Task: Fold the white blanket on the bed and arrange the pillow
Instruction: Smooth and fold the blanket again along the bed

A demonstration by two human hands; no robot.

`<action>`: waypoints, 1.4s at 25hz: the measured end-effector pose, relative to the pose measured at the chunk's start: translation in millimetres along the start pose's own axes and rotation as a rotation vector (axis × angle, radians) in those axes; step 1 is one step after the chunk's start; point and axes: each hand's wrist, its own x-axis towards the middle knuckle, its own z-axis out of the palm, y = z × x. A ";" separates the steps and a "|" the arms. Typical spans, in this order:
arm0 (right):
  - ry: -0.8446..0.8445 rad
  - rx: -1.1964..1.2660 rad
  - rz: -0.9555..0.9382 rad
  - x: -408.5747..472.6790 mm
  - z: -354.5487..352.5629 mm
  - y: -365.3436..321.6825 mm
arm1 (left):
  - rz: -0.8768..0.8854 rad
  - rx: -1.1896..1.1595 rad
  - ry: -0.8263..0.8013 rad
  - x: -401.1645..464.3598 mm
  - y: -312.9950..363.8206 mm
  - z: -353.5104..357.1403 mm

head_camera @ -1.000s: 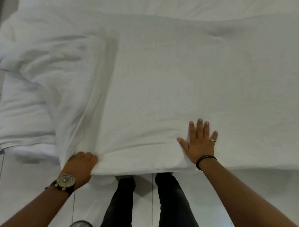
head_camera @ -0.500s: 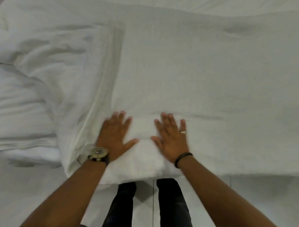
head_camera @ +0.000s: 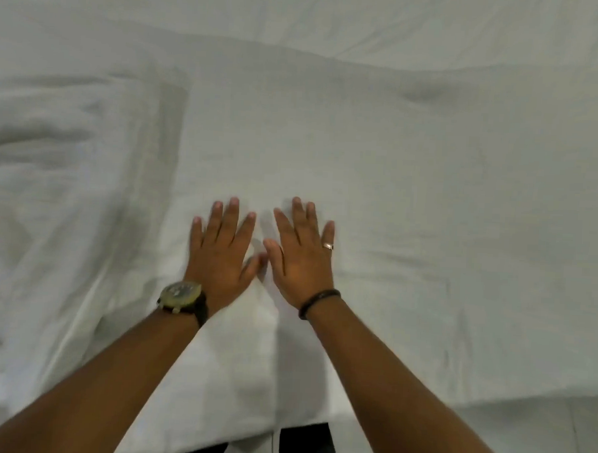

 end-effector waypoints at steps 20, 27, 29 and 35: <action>0.058 -0.367 0.070 237.9 -68.3 229.1 | -0.163 0.107 0.013 131.7 -27.1 23.5; 0.022 -0.171 0.721 233.9 -132.3 283.8 | -0.158 0.116 0.023 133.8 -27.9 24.5; 0.122 -0.122 0.621 233.4 -101.7 215.2 | -0.142 0.112 0.025 134.4 -31.3 26.1; 0.039 -0.210 0.092 164.0 -41.6 156.7 | -0.160 0.053 0.110 131.7 -35.5 43.7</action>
